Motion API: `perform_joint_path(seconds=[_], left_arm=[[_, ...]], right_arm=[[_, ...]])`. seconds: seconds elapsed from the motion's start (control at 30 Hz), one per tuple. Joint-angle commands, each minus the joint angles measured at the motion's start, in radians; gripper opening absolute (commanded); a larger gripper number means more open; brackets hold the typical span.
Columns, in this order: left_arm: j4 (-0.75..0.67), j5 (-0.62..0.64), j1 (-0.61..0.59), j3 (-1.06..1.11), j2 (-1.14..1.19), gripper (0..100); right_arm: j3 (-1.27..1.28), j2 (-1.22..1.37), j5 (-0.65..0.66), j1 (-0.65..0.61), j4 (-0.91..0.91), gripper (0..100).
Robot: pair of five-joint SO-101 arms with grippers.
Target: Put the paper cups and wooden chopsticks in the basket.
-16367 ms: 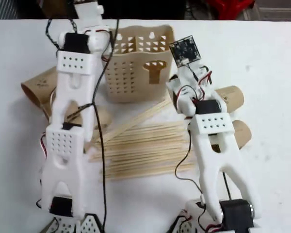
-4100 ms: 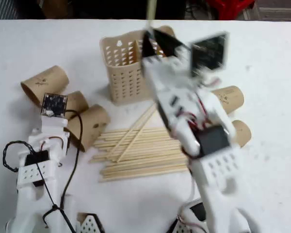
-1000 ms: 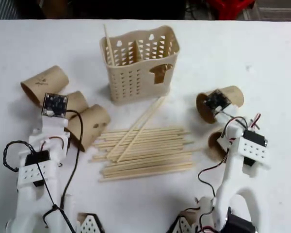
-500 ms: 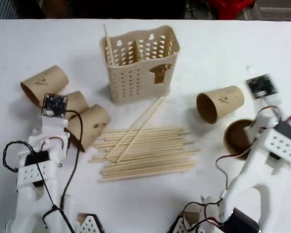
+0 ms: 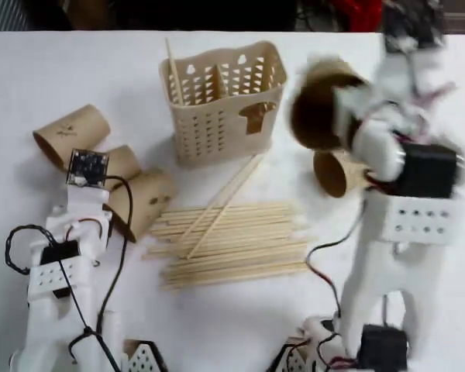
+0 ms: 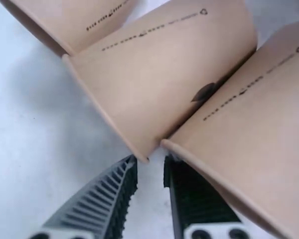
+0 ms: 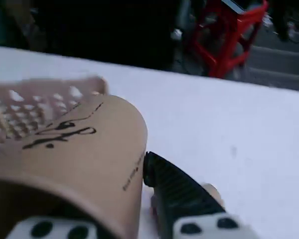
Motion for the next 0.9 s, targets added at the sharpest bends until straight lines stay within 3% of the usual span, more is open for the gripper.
perform_joint_path(seconds=[0.0,0.33,0.63,0.87], left_arm=[[-0.026,-0.009,0.013,-0.005,-0.031,11],[-0.026,-0.009,0.013,-0.005,-0.031,11],[-0.026,-0.009,0.013,-0.005,-0.031,11],[-0.026,-0.009,0.013,-0.005,-0.031,11]], right_arm=[[-0.158,0.147,-0.063,-0.110,-0.064,1.6],[-0.459,0.552,-0.104,-0.128,0.015,1.6],[-0.597,0.624,-0.104,-0.134,0.110,2.1],[-0.592,0.625,-0.097,-0.148,0.096,20.6]])
